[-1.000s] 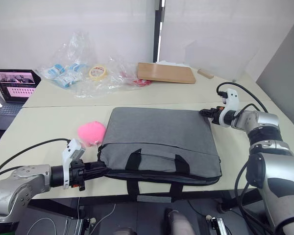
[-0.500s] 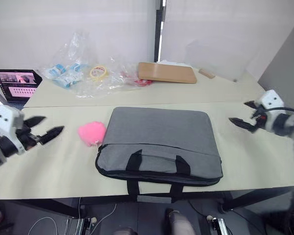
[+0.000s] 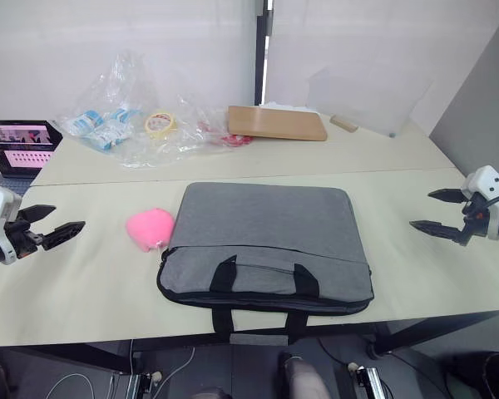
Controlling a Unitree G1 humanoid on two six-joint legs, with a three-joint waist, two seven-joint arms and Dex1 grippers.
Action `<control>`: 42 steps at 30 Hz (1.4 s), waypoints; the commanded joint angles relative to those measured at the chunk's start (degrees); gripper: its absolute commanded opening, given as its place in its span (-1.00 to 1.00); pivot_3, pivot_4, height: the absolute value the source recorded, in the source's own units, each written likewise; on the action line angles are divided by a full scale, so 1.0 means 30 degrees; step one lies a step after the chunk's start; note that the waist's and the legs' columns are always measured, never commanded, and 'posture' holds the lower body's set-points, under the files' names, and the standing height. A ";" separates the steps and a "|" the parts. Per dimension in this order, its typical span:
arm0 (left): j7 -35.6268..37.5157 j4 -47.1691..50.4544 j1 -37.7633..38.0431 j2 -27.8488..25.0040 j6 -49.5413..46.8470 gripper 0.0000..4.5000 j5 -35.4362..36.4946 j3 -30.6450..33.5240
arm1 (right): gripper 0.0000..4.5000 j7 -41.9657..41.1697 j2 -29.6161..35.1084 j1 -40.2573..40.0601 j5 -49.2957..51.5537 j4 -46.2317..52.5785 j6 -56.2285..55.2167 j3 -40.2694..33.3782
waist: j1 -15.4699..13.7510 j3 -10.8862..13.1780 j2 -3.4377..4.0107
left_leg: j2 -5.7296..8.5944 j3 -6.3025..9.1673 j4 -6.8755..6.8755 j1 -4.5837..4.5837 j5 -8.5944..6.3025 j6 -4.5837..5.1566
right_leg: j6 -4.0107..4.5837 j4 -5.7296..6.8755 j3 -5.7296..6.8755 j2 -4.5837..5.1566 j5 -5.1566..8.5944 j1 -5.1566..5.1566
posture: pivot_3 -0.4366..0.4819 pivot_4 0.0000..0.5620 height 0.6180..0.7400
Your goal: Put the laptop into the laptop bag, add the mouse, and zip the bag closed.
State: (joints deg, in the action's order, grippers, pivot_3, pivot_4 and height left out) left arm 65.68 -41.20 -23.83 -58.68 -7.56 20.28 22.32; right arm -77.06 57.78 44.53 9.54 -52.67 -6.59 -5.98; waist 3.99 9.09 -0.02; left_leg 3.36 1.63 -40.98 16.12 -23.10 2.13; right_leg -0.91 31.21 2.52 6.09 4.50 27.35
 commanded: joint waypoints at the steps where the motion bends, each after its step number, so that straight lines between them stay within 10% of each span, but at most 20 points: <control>1: 0.0222 0.0302 0.0080 -0.0496 0.0243 0.99 0.0205 0.0480 | 1.00 -0.0411 -0.0654 0.0364 0.1787 0.3383 0.2548 -0.0746 | 0.0016 0.0000 0.0001 | -0.0007 -0.0002 -0.0005 0.0007 0.0000 -0.0001 | 0.0002 0.0003 -0.0003 -0.0003 -0.0001 0.0005 | -0.05 -0.47 1.00; 17: -0.0461 0.6092 0.3508 0.0439 -0.3087 0.99 0.2382 0.2033 | 1.00 0.2720 -0.7312 0.0333 0.4838 1.5170 1.1313 0.2202 | -0.0547 -0.0006 -0.0009 | 0.0099 0.0034 -0.0244 0.0257 -0.0005 -0.0014 | 0.0018 0.0214 0.0013 0.0038 -0.0001 0.0295 | -0.05 -0.47 1.00; 29: -0.2201 1.6308 0.7432 0.2123 -1.2463 0.99 0.7991 0.1809 | 1.00 0.2760 -0.2916 -0.2541 0.5053 1.4074 1.4005 0.0051 | -0.0462 -0.0004 -0.0020 | 0.0137 0.0024 -0.0223 0.0202 -0.0016 -0.0048 | 0.0054 0.0229 0.0025 0.0037 0.0022 0.0265 | -0.05 -0.47 1.00; 42: -0.5491 1.5983 0.5680 0.6499 -1.1872 0.99 0.6612 -0.1774 | 1.00 0.3723 -0.1569 -0.6588 0.6019 1.2244 1.7675 -0.1672 | -0.0757 0.0002 -0.0070 | -0.0023 -0.0065 -0.0231 0.0018 -0.0061 0.0026 | 0.0045 0.0209 -0.0090 -0.0040 0.0025 -0.0115 | -0.05 -0.47 1.00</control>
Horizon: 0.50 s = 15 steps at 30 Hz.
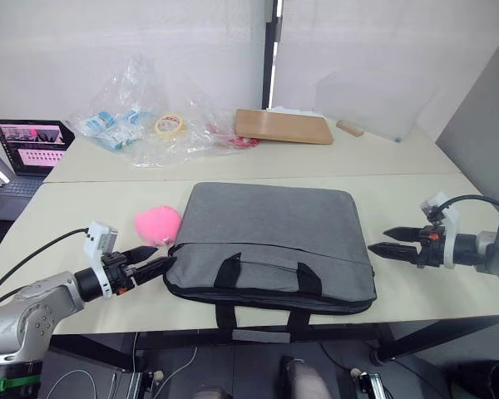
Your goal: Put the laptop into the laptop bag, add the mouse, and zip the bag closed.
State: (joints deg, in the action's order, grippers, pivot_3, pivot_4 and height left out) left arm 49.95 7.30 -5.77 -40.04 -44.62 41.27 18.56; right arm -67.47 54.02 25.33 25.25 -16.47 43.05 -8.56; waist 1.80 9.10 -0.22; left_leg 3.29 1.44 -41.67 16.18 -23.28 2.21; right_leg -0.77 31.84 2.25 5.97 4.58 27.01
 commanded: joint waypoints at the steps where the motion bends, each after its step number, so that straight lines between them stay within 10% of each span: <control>1: -0.0266 -0.0397 -0.0441 0.0394 0.0632 0.99 -0.0574 -0.0673 | 1.00 0.0746 -0.0463 -0.0249 0.0874 0.0186 0.1466 -0.0867 | -0.0085 -0.0005 -0.0007 | 0.0000 0.0000 0.0000 0.0002 -0.0002 0.0003 | -0.0001 -0.0006 0.0002 -0.0001 -0.0001 0.0000 | -0.05 -0.47 1.00; 8: 0.0070 -0.0913 -0.0674 0.0453 0.0848 0.33 -0.1003 -0.1482 | 1.00 0.1577 -0.1523 -0.0926 0.1712 0.1626 0.3092 -0.0981 | -0.0320 -0.0006 -0.0008 | 0.0003 0.0005 0.0001 0.0011 -0.0006 0.0007 | -0.0003 -0.0023 0.0011 -0.0002 -0.0003 0.0011 | -0.05 -0.47 1.00; 15: 0.0364 -0.0897 -0.0733 0.0595 0.0947 -0.73 -0.0898 -0.1587 | -0.12 0.2070 -0.1788 -0.0573 0.2717 0.1787 0.3625 -0.1703 | -0.0364 -0.0005 -0.0009 | 0.0007 0.0006 0.0001 0.0011 -0.0006 0.0005 | -0.0007 -0.0024 0.0011 -0.0001 -0.0004 0.0010 | -0.05 -0.47 1.00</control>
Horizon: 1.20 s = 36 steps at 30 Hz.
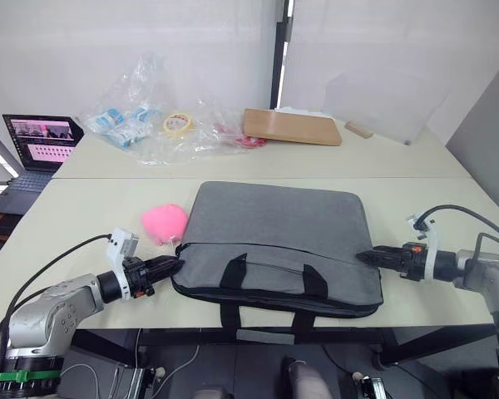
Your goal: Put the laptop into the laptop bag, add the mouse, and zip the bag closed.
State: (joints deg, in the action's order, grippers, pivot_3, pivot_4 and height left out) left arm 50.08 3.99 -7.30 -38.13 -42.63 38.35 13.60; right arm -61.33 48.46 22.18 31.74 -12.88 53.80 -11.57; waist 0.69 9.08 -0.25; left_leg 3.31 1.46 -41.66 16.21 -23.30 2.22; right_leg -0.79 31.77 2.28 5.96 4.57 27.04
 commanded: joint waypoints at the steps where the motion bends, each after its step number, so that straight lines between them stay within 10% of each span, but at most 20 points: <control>1: 0.0337 0.0215 -0.0223 -0.0027 0.0307 -0.87 0.0086 0.0040 | -0.27 0.0056 0.0099 0.0498 0.0526 0.0567 -0.0046 -0.0657 | 0.0015 0.0000 0.0000 | -0.0001 0.0000 0.0000 0.0001 0.0000 -0.0001 | 0.0000 -0.0002 0.0000 -0.0001 0.0000 0.0000 | -0.05 -0.47 1.00; 6: 0.0412 0.0539 -0.0649 0.0253 0.0561 -1.00 -0.0003 -0.0510 | -0.98 0.1010 -0.0530 0.1488 0.0419 0.0214 -0.0401 -0.0718 | 0.0019 0.0000 0.0000 | -0.0002 0.0000 0.0000 0.0001 0.0000 -0.0002 | 0.0000 -0.0004 0.0003 -0.0004 0.0000 0.0000 | -0.05 -0.47 1.00; 25: 0.0883 -0.0970 -0.2214 0.0448 0.1631 -1.00 -0.1499 -0.0949 | -0.98 0.2947 -0.2458 0.3835 -0.0906 -0.2312 -0.2476 -0.0523 | 0.0059 0.0000 0.0000 | -0.0001 0.0027 -0.0014 0.0005 0.0001 -0.0002 | -0.0012 -0.0038 0.0020 -0.0003 -0.0013 0.0010 | -0.05 -0.47 1.00; 36: 0.1945 -0.2309 -0.0697 -0.2790 0.3746 0.63 -0.1566 0.3785 | 0.64 0.0807 0.0517 0.2308 -0.2226 -0.2451 -0.7228 -0.1252 | 0.0126 0.0003 0.0007 | -0.0030 0.0031 0.0007 -0.0009 -0.0007 -0.0014 | -0.0010 -0.0083 0.0031 -0.0067 -0.0011 0.0073 | -0.05 -0.47 1.00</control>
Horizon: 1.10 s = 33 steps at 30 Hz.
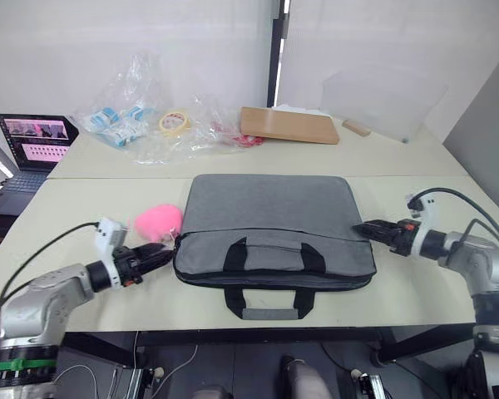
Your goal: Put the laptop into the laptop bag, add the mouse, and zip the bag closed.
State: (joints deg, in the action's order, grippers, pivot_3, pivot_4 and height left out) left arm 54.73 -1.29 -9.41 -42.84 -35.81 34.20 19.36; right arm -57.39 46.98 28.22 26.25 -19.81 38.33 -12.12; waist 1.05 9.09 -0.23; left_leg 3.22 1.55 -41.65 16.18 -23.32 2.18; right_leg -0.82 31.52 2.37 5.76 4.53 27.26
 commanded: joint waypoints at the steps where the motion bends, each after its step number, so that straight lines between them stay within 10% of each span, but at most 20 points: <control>1: 0.0441 -0.0810 0.0080 -0.1511 0.1971 0.79 -0.0493 0.2039 | 0.81 -0.0522 0.1145 0.0381 -0.0426 -0.0423 -0.2501 -0.1201 | 0.0006 0.0001 0.0003 | 0.0001 -0.0004 0.0009 -0.0007 -0.0003 -0.0005 | 0.0000 -0.0011 0.0000 -0.0006 0.0000 0.0000 | -0.05 -0.47 1.00; 12: 0.2678 -1.1502 -0.5010 -0.6015 0.9436 0.97 -0.3894 0.2050 | 0.99 -0.3698 0.4595 0.4813 -0.6087 -0.7744 -1.5135 0.1749 | 0.0429 0.0010 0.0019 | 0.0026 -0.0141 0.0126 -0.0069 0.0000 -0.0050 | 0.0020 -0.0098 0.0021 -0.0072 -0.0003 -0.0035 | -0.05 -0.47 1.00; 21: 0.3589 -1.3226 -0.5870 -0.5680 1.0420 0.97 -0.4240 0.1455 | 0.99 -0.6087 0.3977 0.6863 -0.5592 -1.0096 -1.5336 0.1931 | 0.0940 0.0009 0.0016 | -0.0015 -0.0164 0.0229 -0.0088 0.0003 -0.0059 | 0.0059 -0.0168 0.0080 -0.0055 0.0021 -0.0027 | -0.05 -0.47 1.00; 33: 0.3127 -1.1267 -0.4002 -0.5184 0.9421 0.97 -0.3597 0.2072 | 0.99 -0.3753 -0.4193 0.6179 0.1421 0.6776 -0.3641 0.3776 | 0.0585 0.0004 0.0011 | 0.0008 -0.0017 -0.0054 0.0218 -0.0009 -0.0092 | 0.0081 0.0155 0.0053 -0.0041 0.0013 0.0381 | -0.05 -0.47 1.00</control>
State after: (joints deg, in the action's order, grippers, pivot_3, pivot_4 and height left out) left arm 64.50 -36.98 -21.61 -57.53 -7.34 22.40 23.66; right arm -71.11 35.38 46.31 27.37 -5.10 24.50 -0.22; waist 2.80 9.10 -0.20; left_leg 3.32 1.49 -41.84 16.86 -23.35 1.91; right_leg -0.55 31.99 2.77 5.71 4.58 28.41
